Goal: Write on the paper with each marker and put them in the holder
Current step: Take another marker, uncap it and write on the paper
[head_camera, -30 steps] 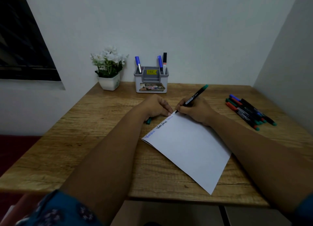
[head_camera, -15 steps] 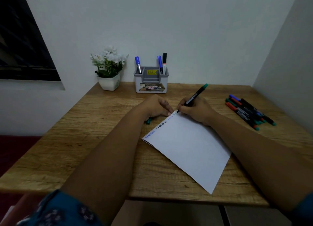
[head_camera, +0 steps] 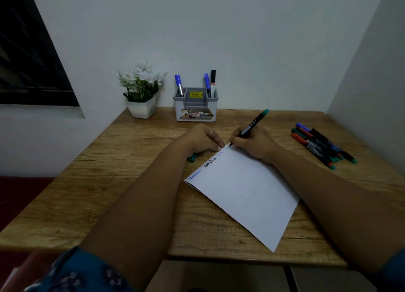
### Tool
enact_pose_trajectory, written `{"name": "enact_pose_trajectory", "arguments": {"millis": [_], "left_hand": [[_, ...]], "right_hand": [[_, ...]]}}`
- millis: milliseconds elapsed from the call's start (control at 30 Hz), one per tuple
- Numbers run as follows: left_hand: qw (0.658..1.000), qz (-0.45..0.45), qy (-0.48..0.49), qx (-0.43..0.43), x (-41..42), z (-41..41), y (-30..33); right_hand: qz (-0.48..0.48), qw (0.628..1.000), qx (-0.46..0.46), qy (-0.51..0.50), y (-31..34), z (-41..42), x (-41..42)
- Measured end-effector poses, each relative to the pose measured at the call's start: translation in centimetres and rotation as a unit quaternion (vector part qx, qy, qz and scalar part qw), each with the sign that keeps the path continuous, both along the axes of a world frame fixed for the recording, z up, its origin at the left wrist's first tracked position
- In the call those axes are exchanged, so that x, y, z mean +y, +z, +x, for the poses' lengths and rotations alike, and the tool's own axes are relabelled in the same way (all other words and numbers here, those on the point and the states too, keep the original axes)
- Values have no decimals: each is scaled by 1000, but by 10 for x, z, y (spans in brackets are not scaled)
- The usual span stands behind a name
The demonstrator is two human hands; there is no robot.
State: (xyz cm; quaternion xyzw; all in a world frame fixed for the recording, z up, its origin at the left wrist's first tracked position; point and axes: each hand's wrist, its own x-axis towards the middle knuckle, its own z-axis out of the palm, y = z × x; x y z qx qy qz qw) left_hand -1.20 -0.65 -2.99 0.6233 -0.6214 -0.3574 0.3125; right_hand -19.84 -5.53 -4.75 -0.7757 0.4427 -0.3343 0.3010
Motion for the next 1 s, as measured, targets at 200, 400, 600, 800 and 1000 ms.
{"name": "enact_pose_trajectory", "arguments": {"millis": [200,400,600,800,1000], "left_hand": [[1000,0,-1,-2,-1,0,0],[1000,8,-1,-4,-2,-1,1],[1000,7,0,-3,0,-1,1],[1000,4,0,-6,1,-1,2],[1000,-2,-1,-13,0,0,0]], "right_hand": [[92,978,-187,-5,3,-2,1],[83,993,-88,9,3,-3,-2],[29,998,-48,1,-1,-3,-5],[12,1000,-28,5,0,-3,-3],[5,1000,-21,4,0,-3,-3]]}}
